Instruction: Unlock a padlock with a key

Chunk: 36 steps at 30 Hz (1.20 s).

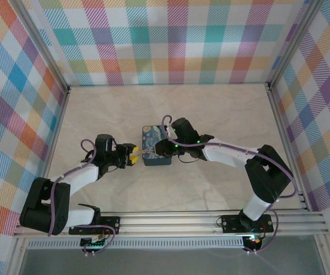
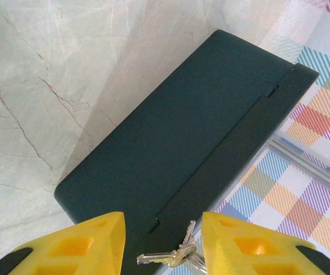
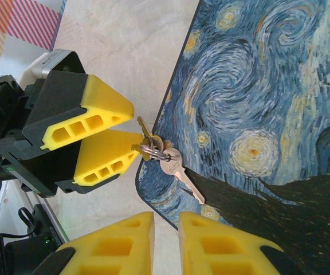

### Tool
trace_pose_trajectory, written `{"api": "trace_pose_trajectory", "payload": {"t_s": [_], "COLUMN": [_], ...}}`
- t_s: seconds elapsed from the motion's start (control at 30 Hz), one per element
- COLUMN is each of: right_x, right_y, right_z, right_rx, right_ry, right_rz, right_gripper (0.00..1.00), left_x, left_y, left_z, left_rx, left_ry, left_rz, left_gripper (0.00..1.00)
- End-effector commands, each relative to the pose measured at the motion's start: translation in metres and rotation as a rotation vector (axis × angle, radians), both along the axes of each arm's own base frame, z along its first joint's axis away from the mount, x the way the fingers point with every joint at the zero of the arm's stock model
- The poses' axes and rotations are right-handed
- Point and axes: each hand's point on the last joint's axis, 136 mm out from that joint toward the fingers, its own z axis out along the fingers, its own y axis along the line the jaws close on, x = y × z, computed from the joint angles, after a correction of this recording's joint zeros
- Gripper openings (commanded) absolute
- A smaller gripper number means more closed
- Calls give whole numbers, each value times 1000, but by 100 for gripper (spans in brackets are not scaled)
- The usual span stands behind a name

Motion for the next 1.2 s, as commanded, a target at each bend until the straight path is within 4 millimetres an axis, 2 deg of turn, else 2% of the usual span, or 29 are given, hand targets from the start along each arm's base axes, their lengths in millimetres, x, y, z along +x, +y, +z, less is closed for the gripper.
{"api": "trace_pose_trajectory", "payload": {"t_s": [0.0,0.17,0.47,0.9,1.0,1.17], "right_x": [-3,-4,-5,-7,-12,-31], "right_y": [4,4,2,2,5,18], "right_z": [1,-2,-5,-4,1,24], "right_rx": [17,14,10,16,27,69], "right_ry": [1,3,6,5,-13,-100], "right_rz": [16,16,15,23,58,192], "right_gripper": [19,19,19,19,20,25], "left_x": [6,6,4,-1,-4,-9], "left_y": [-12,-13,-14,-7,-6,-6], "left_z": [12,10,8,21,26,40], "left_rx": [-24,-21,-8,75,108,167], "left_ry": [-40,-34,-25,-39,-42,-59], "left_rz": [-21,-18,-19,-50,-73,-153], "left_gripper": [37,34,19,0,0,0]}}
